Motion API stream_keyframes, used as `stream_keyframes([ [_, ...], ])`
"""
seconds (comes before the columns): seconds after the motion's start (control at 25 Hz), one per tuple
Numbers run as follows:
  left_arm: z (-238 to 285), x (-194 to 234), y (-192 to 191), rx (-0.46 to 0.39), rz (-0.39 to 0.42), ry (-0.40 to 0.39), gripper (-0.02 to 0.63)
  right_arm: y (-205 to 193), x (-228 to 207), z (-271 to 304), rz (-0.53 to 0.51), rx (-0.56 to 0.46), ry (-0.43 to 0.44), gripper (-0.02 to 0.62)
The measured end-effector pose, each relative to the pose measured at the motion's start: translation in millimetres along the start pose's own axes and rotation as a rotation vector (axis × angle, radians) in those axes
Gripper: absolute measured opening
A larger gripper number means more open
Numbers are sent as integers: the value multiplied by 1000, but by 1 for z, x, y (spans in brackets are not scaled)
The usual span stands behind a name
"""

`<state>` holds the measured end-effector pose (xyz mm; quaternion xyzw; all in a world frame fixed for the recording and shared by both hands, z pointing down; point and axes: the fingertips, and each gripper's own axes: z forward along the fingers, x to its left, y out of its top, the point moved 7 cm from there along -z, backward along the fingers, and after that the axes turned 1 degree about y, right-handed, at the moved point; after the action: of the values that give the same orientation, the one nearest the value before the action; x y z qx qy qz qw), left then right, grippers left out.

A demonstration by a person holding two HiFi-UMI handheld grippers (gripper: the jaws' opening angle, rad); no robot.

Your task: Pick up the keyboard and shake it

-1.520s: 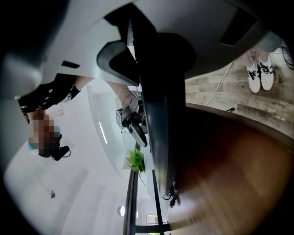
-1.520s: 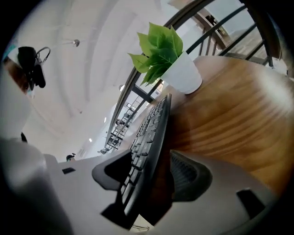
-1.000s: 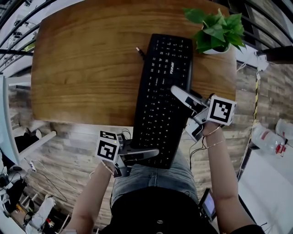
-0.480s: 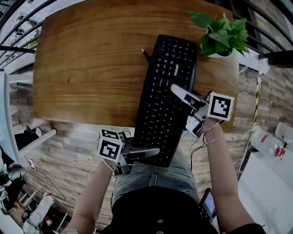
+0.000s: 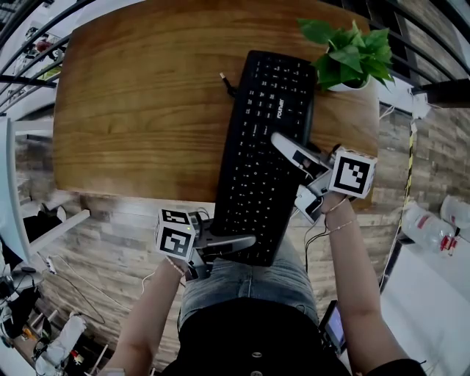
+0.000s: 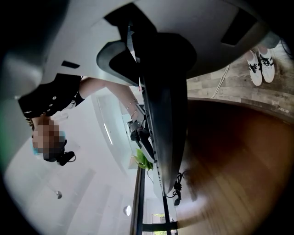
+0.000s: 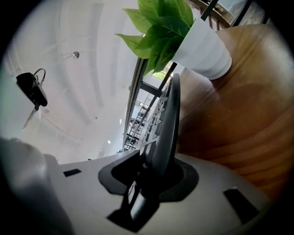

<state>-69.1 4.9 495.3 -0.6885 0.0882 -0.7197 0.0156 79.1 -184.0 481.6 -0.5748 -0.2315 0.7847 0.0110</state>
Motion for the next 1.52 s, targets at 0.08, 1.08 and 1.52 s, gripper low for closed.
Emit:
stream_keyframes([
  [0.08, 0, -1, 0, 0, 25, 10, 120, 2, 4, -1, -10, -6, 16, 129],
  [1.08, 4, -71, 28, -18, 372, -5, 121, 52, 126, -37, -303, -115, 111, 130],
  [1.52, 1, -102, 37, -2, 609, -16, 121, 59, 194, -63, -500, -206, 172, 130],
])
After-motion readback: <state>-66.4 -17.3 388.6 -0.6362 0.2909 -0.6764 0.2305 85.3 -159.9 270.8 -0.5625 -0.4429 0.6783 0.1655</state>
